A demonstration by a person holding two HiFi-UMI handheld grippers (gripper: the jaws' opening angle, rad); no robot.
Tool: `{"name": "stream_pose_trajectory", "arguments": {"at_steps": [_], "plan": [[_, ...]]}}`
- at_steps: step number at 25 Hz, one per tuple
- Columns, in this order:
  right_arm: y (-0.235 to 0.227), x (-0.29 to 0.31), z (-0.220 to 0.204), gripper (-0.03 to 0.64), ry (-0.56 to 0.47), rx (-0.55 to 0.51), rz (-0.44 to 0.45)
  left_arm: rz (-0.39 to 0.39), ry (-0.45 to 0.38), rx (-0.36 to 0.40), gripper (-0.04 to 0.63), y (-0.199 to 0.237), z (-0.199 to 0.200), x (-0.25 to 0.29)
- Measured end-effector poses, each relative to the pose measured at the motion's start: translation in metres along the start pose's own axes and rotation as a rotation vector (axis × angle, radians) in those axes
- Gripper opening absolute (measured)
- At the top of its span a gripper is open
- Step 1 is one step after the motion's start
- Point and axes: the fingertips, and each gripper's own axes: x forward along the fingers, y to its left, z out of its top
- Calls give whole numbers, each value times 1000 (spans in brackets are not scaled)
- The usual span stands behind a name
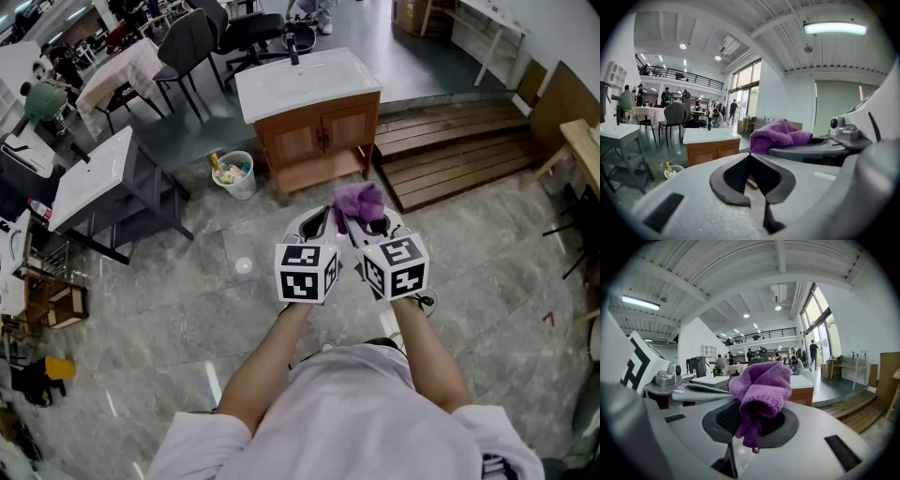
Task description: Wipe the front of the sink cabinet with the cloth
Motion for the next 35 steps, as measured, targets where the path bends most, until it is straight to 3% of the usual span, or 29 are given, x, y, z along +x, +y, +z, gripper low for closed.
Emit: {"name": "stream_pose_trajectory", "arguments": {"at_steps": [18,26,35], "plan": [[-5,40,-6,72,24,1,19,-4,17,10,6,26,3,23],[-46,105,14,72,29,-10,104,62,23,-5,6,60,26,86],[-104,184,44,72,40,-50,247,188,17,-52,6,100,60,168]]}}
